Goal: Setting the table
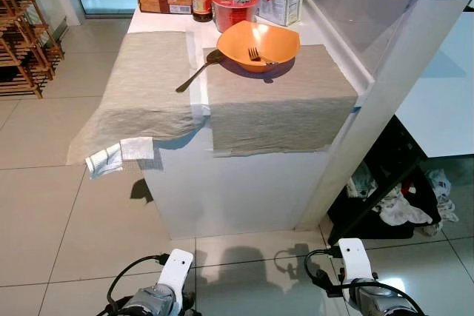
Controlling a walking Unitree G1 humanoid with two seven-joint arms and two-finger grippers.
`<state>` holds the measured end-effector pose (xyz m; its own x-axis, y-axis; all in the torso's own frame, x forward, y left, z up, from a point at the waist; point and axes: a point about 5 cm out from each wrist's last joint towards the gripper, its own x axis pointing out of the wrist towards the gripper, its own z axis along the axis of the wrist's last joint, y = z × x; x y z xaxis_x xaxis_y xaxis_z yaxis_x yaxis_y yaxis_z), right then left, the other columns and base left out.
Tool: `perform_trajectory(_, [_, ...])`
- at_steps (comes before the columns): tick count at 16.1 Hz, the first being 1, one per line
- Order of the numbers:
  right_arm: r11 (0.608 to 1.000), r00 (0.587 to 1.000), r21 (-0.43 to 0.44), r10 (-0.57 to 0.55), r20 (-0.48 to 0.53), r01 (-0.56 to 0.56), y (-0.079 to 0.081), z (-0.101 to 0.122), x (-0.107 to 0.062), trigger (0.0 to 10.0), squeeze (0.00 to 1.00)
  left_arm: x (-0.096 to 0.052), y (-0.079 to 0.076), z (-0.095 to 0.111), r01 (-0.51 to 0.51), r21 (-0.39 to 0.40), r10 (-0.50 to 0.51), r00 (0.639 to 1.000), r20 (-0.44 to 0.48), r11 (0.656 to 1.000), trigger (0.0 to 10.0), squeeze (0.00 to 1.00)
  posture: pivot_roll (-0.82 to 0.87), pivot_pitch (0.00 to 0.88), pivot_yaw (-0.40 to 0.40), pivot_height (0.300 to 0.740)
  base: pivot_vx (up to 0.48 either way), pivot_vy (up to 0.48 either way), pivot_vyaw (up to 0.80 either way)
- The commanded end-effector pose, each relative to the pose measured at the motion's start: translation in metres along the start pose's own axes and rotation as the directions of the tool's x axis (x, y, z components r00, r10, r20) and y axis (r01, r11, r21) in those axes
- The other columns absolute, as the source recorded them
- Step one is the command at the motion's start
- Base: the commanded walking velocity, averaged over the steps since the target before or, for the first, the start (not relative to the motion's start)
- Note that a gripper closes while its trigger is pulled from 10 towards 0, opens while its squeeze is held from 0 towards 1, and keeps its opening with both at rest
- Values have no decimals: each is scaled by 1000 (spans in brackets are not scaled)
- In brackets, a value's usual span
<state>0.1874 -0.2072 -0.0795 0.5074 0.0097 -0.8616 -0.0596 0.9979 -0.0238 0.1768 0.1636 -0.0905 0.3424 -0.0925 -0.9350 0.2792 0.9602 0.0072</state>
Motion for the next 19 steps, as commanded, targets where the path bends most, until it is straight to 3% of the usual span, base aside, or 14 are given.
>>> perform_trajectory(1, [1000,1000,-10,-8,-19,7,-2,-5,-1,10000,0,0,-1,-2,-1,10,1,1000,-3,1000,10000,0,-66,0,-13,740,0,0,0])
perform_trajectory(19, [1000,1000,-10,-9,-17,9,-2,-4,-1,10000,0,0,0,-1,2,15,-2,1000,-3,1000,10000,0,-67,0,-12,740,0,0,0])
